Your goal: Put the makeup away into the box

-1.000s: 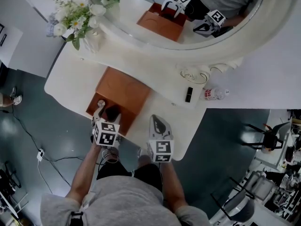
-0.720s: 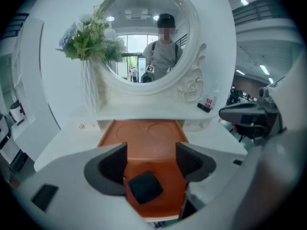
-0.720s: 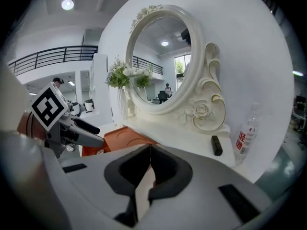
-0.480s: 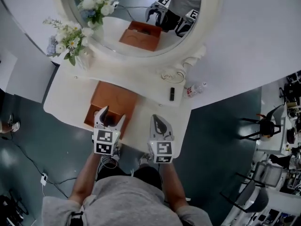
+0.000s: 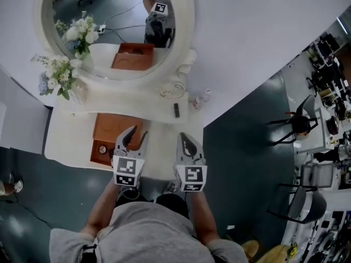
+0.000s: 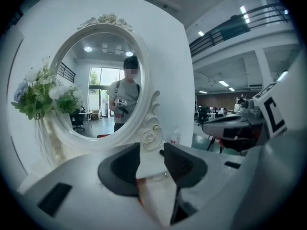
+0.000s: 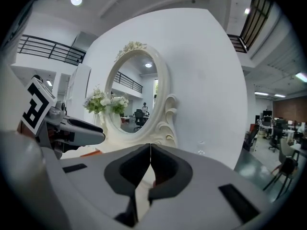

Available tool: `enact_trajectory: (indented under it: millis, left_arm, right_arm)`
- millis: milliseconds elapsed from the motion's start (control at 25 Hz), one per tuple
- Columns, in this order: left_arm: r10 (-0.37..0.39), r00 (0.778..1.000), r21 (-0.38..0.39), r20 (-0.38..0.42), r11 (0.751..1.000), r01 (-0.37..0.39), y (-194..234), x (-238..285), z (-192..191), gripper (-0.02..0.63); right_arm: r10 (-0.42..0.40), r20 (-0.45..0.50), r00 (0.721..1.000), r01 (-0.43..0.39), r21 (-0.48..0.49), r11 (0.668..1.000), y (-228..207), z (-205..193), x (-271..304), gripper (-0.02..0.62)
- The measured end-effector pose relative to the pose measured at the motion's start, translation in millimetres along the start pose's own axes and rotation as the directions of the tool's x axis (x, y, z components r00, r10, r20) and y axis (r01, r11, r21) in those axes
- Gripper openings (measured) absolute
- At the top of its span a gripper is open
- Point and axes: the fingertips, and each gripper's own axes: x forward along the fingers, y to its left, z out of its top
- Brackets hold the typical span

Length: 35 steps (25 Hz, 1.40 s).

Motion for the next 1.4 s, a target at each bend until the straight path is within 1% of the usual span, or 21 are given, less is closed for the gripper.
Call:
enact_trajectory:
  millis: [240,320,400,600,800,1080,1400]
  left_arm:
    - [-0.104,0.993,0.024,0.049,0.994,0.103,-34,16,20,0.111]
    - [-0.122,0.99,0.028,0.065,0.992,0.12,-41,20,25,0.033]
    - [-0.134,0.989,0.038,0.068,0.991,0.132,-47,24,27,0.003]
    - [-0.149,0.987,0.052,0.056,0.988,0.146,-55,31,26,0.003]
    - [-0.139,0.989,0.052,0.054,0.989,0.136,-54,37,24,0.003]
    - [-0.105,0.994,0.034,0.033,0.994,0.104,-44,54,19,0.003]
    - [-0.072,0.997,0.009,-0.012,0.997,0.072,-33,83,-3,0.003]
  right_arm:
    - [-0.098,0.018,0.995,0.097,0.009,0.995,-27,5,-22,0.014]
    - [-0.119,0.021,0.993,0.119,0.015,0.993,-33,5,-27,0.014]
    - [-0.137,0.02,0.99,0.136,0.023,0.99,-38,3,-31,0.015]
    - [-0.152,0.016,0.988,0.151,0.033,0.988,-43,-1,-34,0.014]
    - [-0.141,0.015,0.99,0.141,0.033,0.989,-45,-2,-26,0.014]
    - [-0.102,-0.01,0.995,0.103,0.037,0.994,-48,-10,-5,0.015]
    - [-0.048,-0.067,0.997,0.051,0.042,0.998,-58,-37,35,0.014]
